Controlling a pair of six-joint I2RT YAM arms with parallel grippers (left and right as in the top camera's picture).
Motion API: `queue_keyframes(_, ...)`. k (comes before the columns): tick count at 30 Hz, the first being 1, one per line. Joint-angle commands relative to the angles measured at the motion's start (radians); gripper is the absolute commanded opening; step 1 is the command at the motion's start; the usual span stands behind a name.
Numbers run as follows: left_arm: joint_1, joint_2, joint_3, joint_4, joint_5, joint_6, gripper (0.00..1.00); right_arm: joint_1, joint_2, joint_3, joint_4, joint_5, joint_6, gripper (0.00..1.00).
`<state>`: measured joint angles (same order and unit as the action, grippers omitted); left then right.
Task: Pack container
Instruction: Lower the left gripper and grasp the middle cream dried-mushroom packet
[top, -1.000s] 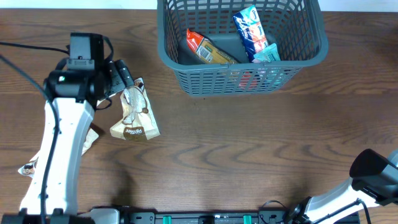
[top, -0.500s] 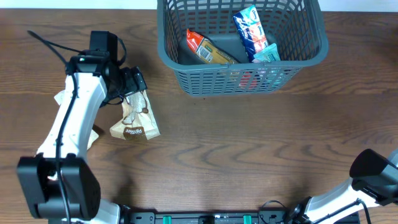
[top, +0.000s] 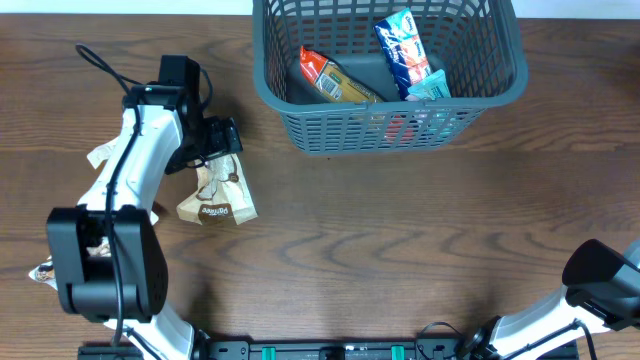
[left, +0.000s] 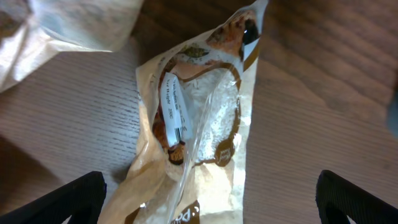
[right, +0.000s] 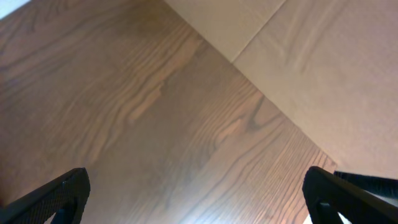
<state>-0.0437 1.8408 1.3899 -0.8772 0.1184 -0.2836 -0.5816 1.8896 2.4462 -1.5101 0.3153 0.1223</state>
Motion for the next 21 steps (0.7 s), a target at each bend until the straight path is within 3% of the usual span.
queue_keyframes(1, 0.001, 0.029, 0.007, -0.002, 0.005, 0.022, 0.99, -0.018, -0.006, -0.003, 0.024, 0.018, -0.060, 0.99)
queue_keyframes(12, 0.001, 0.030, 0.006, 0.023, 0.005, 0.029, 0.99, -0.108, 0.016, -0.005, 0.076, -0.137, -0.109, 0.99)
queue_keyframes(21, 0.001, 0.030, -0.002, 0.040, -0.007, 0.030, 0.99, -0.118, 0.025, -0.005, 0.062, -0.149, -0.109, 0.99)
